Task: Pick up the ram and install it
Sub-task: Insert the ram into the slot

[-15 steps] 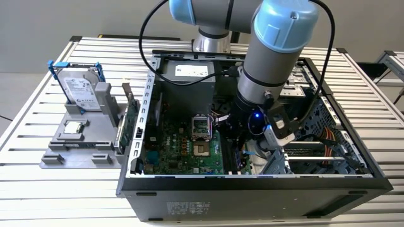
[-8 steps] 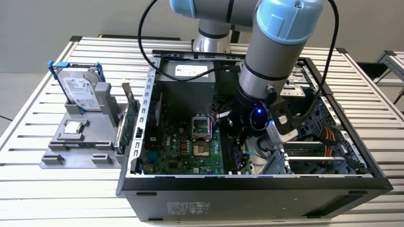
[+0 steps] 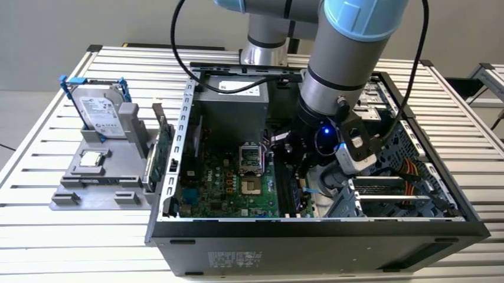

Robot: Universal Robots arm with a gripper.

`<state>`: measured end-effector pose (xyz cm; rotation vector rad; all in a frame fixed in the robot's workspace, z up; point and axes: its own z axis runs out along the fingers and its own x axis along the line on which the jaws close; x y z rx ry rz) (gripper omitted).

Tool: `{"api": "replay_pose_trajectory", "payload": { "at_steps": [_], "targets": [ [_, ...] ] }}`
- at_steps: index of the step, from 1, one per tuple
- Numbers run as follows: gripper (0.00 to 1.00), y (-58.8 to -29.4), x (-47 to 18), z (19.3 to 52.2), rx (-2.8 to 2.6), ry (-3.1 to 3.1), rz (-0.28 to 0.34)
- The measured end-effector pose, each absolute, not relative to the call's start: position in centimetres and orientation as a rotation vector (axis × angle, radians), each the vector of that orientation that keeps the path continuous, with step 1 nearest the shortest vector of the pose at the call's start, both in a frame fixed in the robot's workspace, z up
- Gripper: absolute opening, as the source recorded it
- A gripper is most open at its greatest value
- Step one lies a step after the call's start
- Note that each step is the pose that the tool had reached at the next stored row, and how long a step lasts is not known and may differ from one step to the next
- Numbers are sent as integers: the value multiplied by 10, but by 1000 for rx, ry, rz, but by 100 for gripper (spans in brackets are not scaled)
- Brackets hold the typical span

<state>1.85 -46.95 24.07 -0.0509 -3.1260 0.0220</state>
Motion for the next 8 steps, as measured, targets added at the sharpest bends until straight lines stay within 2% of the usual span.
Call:
{"api": "replay_pose_trajectory", "payload": {
  "at_steps": [2,3,8],
  "targets": [
    [100,-470,18,241,-51,-3126,23],
    [0,-470,18,241,-51,-3126,23],
    [0,-470,18,241,-51,-3126,24]
  ]
}}
